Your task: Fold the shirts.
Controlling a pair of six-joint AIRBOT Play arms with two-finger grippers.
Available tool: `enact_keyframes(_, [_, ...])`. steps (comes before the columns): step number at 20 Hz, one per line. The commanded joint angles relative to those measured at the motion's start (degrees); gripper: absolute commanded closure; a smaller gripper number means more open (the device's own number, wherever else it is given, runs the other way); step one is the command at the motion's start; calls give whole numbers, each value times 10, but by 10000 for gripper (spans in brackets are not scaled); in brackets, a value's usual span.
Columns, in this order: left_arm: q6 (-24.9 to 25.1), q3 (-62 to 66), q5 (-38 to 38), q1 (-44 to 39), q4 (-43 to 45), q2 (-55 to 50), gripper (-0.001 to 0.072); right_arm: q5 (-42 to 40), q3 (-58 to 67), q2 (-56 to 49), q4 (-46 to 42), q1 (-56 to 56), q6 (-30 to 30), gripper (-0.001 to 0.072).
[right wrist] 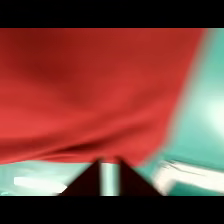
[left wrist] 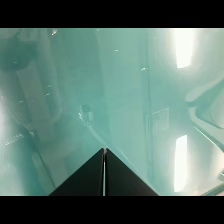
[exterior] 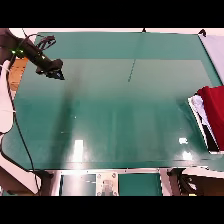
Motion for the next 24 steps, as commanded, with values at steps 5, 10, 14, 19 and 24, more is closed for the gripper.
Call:
enact_keyframes(5, [-4, -42, -13, -52, 18, 79, 685, -132, 59, 40, 172, 207, -100, 702])
enact_keyframes(10, [-19, -298, 66, -99, 27, 253, 685, -203, -169, 181, 172, 388, -165, 702])
enact_keyframes(14, [-34, -545, 147, -105, 25, 426, 685, -278, -405, 315, 190, 513, -170, 701])
enact_keyframes(19, [-34, -599, 146, -105, 23, 470, 684, -276, -447, 349, 208, 592, -170, 700])
enact_keyframes(24, [-34, -599, 150, -105, 8, 470, 684, -270, -447, 349, 212, 598, -170, 701])
